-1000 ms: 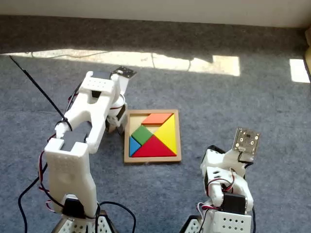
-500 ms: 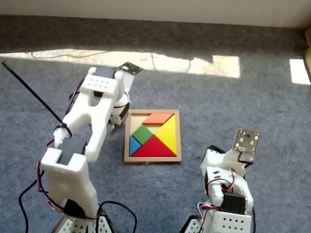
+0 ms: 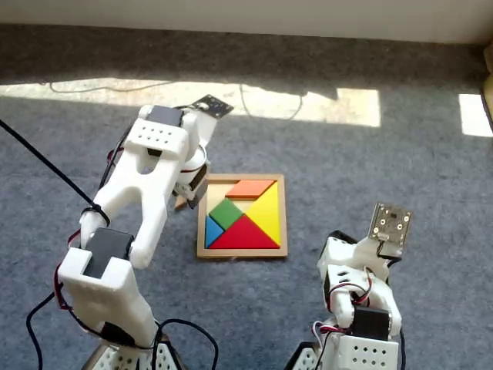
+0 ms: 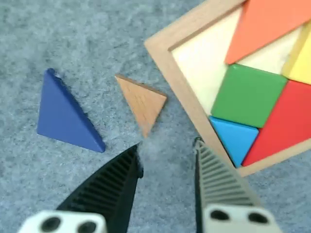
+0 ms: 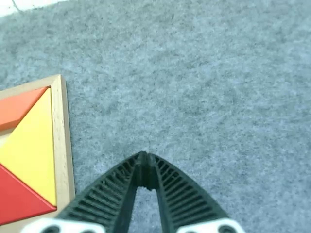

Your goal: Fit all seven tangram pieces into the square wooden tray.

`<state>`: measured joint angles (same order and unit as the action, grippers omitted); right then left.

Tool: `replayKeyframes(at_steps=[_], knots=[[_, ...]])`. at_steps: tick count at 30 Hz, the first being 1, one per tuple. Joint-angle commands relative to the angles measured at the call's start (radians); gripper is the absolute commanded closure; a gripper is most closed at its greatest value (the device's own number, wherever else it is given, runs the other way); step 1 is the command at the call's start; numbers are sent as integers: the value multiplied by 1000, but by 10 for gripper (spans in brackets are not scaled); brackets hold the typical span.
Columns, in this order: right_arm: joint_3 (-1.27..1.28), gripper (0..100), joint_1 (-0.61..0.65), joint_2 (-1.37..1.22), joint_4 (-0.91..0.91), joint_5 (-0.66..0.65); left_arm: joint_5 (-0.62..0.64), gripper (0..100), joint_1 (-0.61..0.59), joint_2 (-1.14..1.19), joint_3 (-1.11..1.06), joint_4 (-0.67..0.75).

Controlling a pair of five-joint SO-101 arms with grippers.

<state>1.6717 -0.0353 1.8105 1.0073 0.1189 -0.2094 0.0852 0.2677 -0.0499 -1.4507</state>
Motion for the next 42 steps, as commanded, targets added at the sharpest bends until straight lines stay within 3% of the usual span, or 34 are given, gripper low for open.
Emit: replayKeyframes(at_steps=[1,10,19,25,33,37,42], knots=[[137,993,-12,-4,-21,8,-3,754,-42,-50,-64,115],[137,993,-12,-4,-21,8,-3,755,-70,-50,-202,364],[137,993,-12,-4,-21,8,-3,755,-67,-48,-229,445],[137,993,-10,-4,-21,9,8,755,-50,56,-139,430],[137,993,-10,-4,-21,9,48,760,-47,185,38,284],[137,993,-10,-4,-21,9,44,830,-44,189,45,278],[137,993,-10,-4,-21,9,-5,839,2,189,38,272]])
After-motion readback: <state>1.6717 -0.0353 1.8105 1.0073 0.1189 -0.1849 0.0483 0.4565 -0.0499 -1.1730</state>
